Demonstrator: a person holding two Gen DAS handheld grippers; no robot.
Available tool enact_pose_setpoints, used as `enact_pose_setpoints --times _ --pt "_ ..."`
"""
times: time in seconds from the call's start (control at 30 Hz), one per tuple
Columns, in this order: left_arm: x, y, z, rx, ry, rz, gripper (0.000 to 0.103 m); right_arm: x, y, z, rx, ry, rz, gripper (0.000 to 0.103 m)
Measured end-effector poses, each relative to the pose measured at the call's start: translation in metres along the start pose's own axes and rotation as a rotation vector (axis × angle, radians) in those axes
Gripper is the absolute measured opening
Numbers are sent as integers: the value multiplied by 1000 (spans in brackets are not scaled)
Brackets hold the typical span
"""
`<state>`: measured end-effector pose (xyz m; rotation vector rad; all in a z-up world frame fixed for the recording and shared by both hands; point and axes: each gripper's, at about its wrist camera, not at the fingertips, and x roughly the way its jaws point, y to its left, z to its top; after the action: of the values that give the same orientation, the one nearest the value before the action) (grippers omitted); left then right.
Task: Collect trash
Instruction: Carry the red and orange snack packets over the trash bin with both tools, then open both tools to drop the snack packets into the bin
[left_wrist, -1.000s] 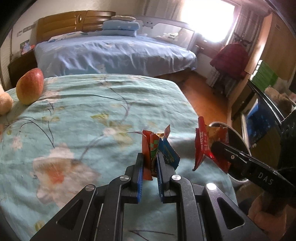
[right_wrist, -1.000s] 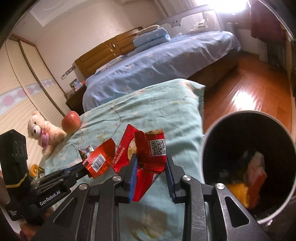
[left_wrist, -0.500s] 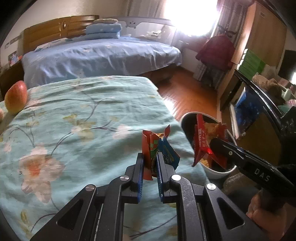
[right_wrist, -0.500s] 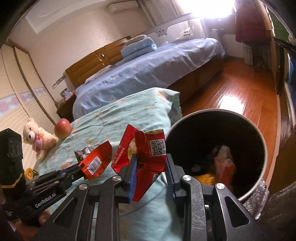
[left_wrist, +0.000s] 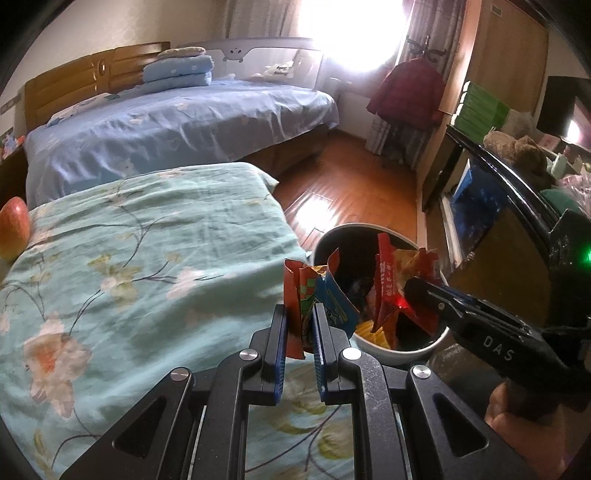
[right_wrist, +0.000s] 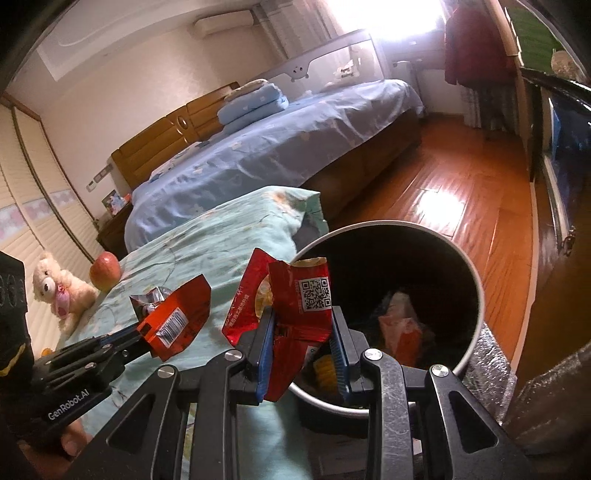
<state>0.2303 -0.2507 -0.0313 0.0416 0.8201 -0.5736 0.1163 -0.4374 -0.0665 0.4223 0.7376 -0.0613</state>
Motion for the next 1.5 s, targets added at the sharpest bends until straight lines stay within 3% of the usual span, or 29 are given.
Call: enact_pose_setpoints --times 0.57,1.5 --pt "25 -29 17 51 10 -23 12 3 -30 10 29 -5 -78 29" --pt "57 -45 31 68 34 -27 12 14 -53 25 49 18 -108 29"
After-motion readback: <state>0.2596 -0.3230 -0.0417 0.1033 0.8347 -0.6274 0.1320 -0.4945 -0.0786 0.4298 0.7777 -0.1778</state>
